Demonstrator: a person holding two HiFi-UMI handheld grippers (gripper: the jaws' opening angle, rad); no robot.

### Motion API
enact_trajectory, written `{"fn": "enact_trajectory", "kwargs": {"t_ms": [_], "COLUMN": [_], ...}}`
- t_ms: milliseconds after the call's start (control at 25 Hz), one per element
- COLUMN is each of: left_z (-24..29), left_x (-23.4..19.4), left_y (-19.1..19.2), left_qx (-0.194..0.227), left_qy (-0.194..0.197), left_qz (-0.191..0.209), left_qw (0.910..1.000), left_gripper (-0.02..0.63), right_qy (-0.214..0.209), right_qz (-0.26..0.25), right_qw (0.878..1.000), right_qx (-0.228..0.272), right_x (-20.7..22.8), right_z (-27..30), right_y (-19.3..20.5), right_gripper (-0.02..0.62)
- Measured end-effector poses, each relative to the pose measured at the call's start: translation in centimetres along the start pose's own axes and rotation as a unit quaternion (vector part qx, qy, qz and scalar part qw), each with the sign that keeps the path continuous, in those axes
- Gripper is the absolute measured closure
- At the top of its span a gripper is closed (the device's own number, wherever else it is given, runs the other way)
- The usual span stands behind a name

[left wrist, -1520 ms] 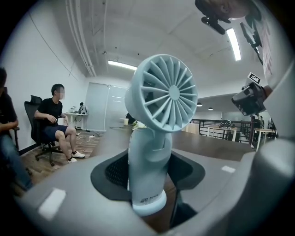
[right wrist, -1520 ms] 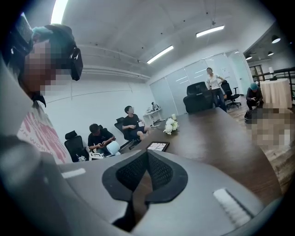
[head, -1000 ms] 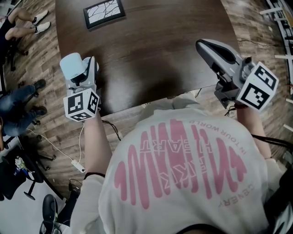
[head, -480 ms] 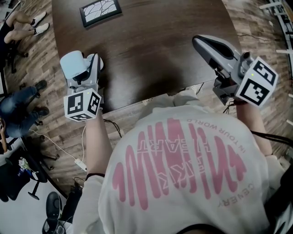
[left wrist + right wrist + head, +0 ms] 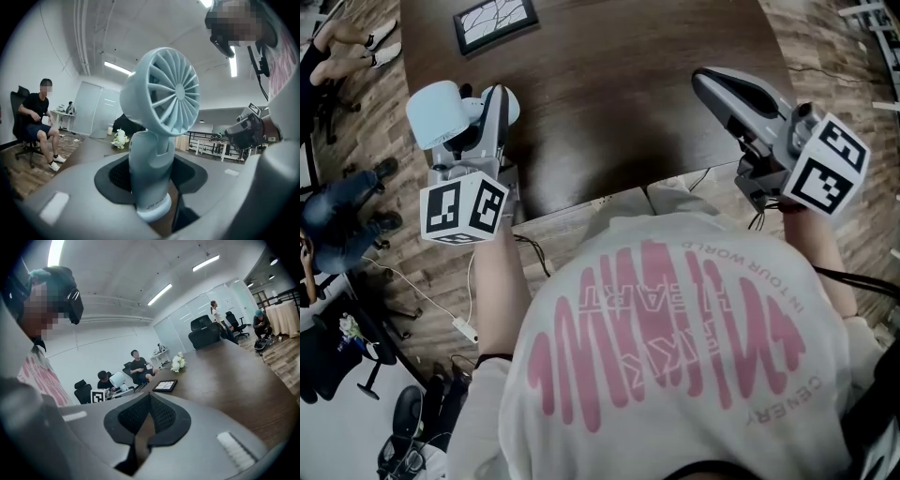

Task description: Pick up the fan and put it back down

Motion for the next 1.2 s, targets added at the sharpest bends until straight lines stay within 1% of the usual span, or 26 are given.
{"fn": "enact_trajectory", "kwargs": {"t_ms": [80, 160, 240, 360, 600, 720, 840, 1040, 1200], "left_z": [0.0, -0.1, -0.1, 0.5, 2.1, 2.9, 3.5, 2.5, 2.8], "left_x": [1.2, 2.9, 5.1, 8.5, 15.2, 17.9, 20.3, 24.2, 25.3], "left_y": [-0.8, -1.3, -1.8, -2.4, -2.8, -2.8, -2.0, 1.0, 1.7], "left_qx": [0.004, -0.001, -0.009, -0.009, 0.008, 0.015, 0.021, 0.018, 0.024], "left_qy": [0.007, 0.01, 0.013, 0.016, 0.031, 0.029, 0.019, 0.008, 0.0], "left_qz": [0.012, 0.019, 0.024, 0.032, 0.013, 0.015, 0.014, 0.018, -0.013], "left_qw": [0.9999, 0.9998, 0.9996, 0.9993, 0.9994, 0.9993, 0.9995, 0.9997, 0.9996], "left_gripper": [0.391, 0.391, 0.391, 0.39, 0.39, 0.39, 0.39, 0.39, 0.388], "right_qy": [-0.004, -0.012, -0.025, -0.041, -0.071, -0.09, -0.105, -0.119, -0.11], "right_qz": [0.001, 0.008, 0.013, 0.009, -0.008, -0.004, -0.002, 0.008, 0.03], "right_qw": [1.0, 1.0, 0.999, 0.999, 0.997, 0.995, 0.994, 0.992, 0.992], "right_qx": [0.006, 0.015, 0.025, 0.033, 0.039, 0.041, 0.04, 0.047, 0.049], "right_x": [0.1, 0.3, 0.8, 2.5, 5.8, 7.1, 8.3, 8.7, 10.5], "right_z": [0.0, -0.2, -0.6, -1.4, -3.4, -4.1, -4.9, -7.7, -8.1], "right_y": [0.2, 0.4, 0.3, -0.2, -0.8, -0.8, -0.3, 1.8, 1.8], "right_gripper": [0.589, 0.589, 0.589, 0.589, 0.589, 0.589, 0.589, 0.589, 0.589]}}
Point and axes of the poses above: the fingertips, and each gripper's own axes: z forward along the fingers, x to its right, y out of its underside, the point moved 5 cm from there along -z, backward along the fingers, and after that the axes turned 15 degrees about -z, right-handed, at the moved point
